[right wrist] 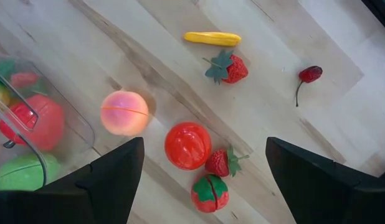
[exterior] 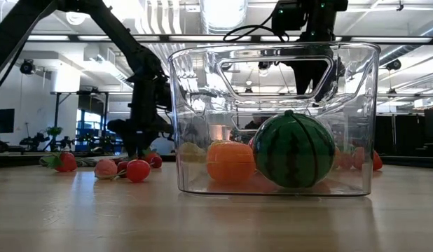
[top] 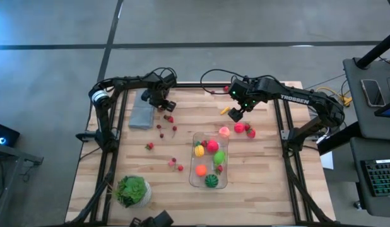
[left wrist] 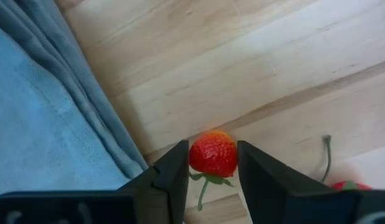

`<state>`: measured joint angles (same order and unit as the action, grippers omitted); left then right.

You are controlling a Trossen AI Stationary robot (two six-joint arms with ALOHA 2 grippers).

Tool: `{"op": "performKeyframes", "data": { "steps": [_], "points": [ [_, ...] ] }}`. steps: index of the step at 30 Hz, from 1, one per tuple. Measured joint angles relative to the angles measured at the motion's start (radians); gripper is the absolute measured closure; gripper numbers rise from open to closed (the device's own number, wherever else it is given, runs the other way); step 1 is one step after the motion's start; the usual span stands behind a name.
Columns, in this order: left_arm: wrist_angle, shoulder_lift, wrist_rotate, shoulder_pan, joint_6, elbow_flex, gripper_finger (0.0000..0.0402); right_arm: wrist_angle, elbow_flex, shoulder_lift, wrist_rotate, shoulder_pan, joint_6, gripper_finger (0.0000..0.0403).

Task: Pick and placing Produce into tupperware
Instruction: Put the strawberry into the transparent bin

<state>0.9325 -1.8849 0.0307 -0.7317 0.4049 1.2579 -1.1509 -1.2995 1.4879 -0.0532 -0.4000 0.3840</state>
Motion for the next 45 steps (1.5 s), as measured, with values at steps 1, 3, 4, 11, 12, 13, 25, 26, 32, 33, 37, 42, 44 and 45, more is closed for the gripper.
{"op": "performKeyframes", "data": {
  "steps": [1, 3, 4, 11, 12, 13, 25, 26, 32, 33, 37, 42, 44, 45],
  "points": [
    [0.006, 0.001, 0.0, 0.001, 0.001, -0.001, 0.0293, 0.0, 0.0, 0.0, 0.0, 0.0, 0.0, 0.0076],
    [0.014, 0.003, -0.001, 0.006, 0.007, -0.002, 0.0293, -0.001, 0.0, 0.0, 0.001, 0.0, 0.0, 0.0076],
    [0.021, 0.006, -0.002, 0.01, 0.007, 0.0, 0.0294, -0.002, 0.0, 0.0, 0.001, 0.0, 0.0, 0.0076],
    [0.026, 0.084, -0.069, 0.068, 0.039, 0.019, 0.0294, -0.005, 0.0, 0.0, 0.003, 0.0, 0.0, 0.0076],
    [0.021, 0.108, -0.081, 0.086, 0.043, 0.023, 0.0294, -0.005, 0.0, 0.0, 0.004, 0.0, 0.001, 0.0076],
    [0.014, 0.133, -0.093, 0.11, 0.049, 0.025, 0.0294, -0.005, 0.0, 0.0, 0.005, 0.0, 0.005, 0.0076],
    [-0.399, 0.373, -0.196, 0.55, -0.071, 0.013, 0.0295, -0.005, 0.0, 0.0, 0.007, 0.0, 0.108, 0.0076],
    [-0.43, 0.373, -0.196, 0.578, -0.072, 0.013, 0.0295, -0.005, 0.0, 0.0, 0.007, 0.0, 0.121, 0.0076],
    [-0.552, 0.303, -0.208, 0.677, -0.069, 0.011, 0.0295, -0.003, 0.0, 0.0, 0.007, 0.0, 0.142, 0.0076],
    [-0.558, 0.289, -0.214, 0.682, -0.052, 0.01, 0.0295, -0.001, 0.0, 0.0, 0.007, 0.0, 0.142, 0.0076],
    [-0.628, 0.247, -0.216, 0.71, 0.053, 0.001, 0.0294, 0.001, 0.0, 0.0, 0.008, 0.003, 0.143, 0.0076],
    [-0.685, 0.249, -0.217, 0.745, 0.137, -0.01, 0.0256, -0.003, -0.016, -0.001, 0.011, 0.024, 0.182, 0.0076],
    [-0.678, 0.249, -0.211, 0.742, 0.17, -0.017, 0.0225, -0.005, -0.03, -0.003, 0.011, 0.034, 0.184, 0.0076],
    [-0.679, 0.249, -0.208, 0.74, 0.184, -0.019, 0.0208, -0.005, -0.039, -0.003, 0.01, 0.04, 0.185, 0.0076]
  ]
}}
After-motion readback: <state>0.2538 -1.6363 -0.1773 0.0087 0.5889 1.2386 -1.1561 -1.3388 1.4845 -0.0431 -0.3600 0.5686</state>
